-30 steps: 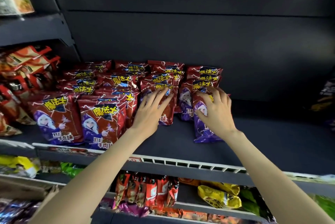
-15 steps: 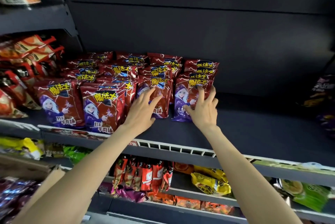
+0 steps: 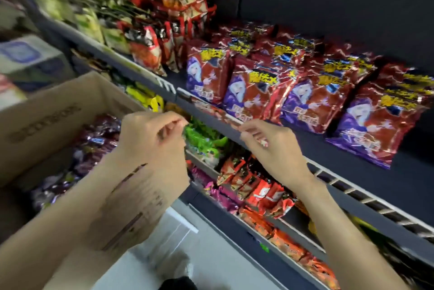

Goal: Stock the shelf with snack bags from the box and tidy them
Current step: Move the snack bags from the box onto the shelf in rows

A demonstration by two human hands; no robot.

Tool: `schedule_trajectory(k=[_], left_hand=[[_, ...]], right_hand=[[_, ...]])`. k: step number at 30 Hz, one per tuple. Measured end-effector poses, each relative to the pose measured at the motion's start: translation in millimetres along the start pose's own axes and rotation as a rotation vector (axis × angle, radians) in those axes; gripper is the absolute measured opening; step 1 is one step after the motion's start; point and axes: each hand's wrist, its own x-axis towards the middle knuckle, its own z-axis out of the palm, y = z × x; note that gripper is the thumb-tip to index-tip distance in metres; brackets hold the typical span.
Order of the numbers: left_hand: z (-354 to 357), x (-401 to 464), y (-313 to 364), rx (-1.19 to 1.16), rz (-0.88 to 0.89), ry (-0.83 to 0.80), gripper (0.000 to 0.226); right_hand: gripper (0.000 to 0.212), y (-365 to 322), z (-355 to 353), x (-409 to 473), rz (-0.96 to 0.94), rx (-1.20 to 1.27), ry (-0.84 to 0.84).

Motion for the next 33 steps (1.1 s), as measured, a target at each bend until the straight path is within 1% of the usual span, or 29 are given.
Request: schedule_trajectory(k=[1, 3, 4, 5, 7, 8, 10, 12, 14, 16, 18, 21, 24, 26, 28, 29, 31, 33], left_hand=[[-18, -18, -22, 0.046, -0.083, -0.088, 0.029], [-51, -57, -70, 0.099, -0.304, -0.275, 0.034], [-65, -77, -94, 0.123, -0.387, -0.340, 0.038], [-76, -98, -117, 0.148, -0.439, -0.380, 0.038], [-90, -135, -158, 0.208, -0.531, -0.455, 0.030], [-93, -151, -176, 0.232, -0.582, -0.504, 0.031], [-92, -179, -209, 0.271, -0.675, -0.619, 0.041], [-86, -204, -241, 0.330, -0.667, -0.802, 0.048], [-77, -225, -266, 0.394, -0.601, -0.965, 0.055], [-65, -242, -286, 0.410, -0.575, -1.042, 0.060], [-49, -253, -300, 0.402, -0.609, -1.040, 0.064], [-20, -259, -310, 0.299, -0.744, -0.989, 0.074], [3, -270, -316, 0.113, -0.918, -0.959, 0.084], [9, -278, -320, -0.044, -0.992, -0.910, 0.090], [12, -283, -323, -0.182, -1.025, -0.832, 0.092], [14, -286, -323, -0.222, -1.029, -0.778, 0.091], [15, -290, -326, -0.261, -1.015, -0.710, 0.079], [13, -293, -331, -0.278, -0.990, -0.721, 0.062]], right_hand=[[0.014, -13, 18, 10, -0.036, 0.037, -0.079], [0.015, -40, 55, 34, -0.132, 0.067, -0.222], [0.015, -53, 76, 48, -0.174, 0.071, -0.292], [0.016, -65, 97, 61, -0.207, 0.063, -0.363], [0.016, -86, 144, 89, -0.265, 0.007, -0.501], [0.017, -94, 169, 102, -0.288, -0.029, -0.564], [0.019, -106, 223, 127, -0.315, -0.095, -0.675], [0.023, -111, 277, 145, -0.316, -0.156, -0.767], [0.027, -111, 330, 156, -0.315, -0.242, -0.861], [0.032, -110, 376, 161, -0.317, -0.310, -0.931], [0.039, -106, 413, 162, -0.299, -0.376, -0.987], [0.050, -96, 449, 158, -0.312, -0.530, -1.029], [0.051, -91, 466, 153, -0.308, -0.576, -0.981], [0.048, -88, 473, 146, -0.390, -0.589, -0.913], [0.046, -88, 480, 139, -0.484, -0.677, -0.830], [0.046, -91, 482, 138, -0.523, -0.724, -0.789], [0.052, -92, 485, 134, -0.526, -0.772, -0.832], [0.055, -95, 489, 133, -0.501, -0.806, -0.872]])
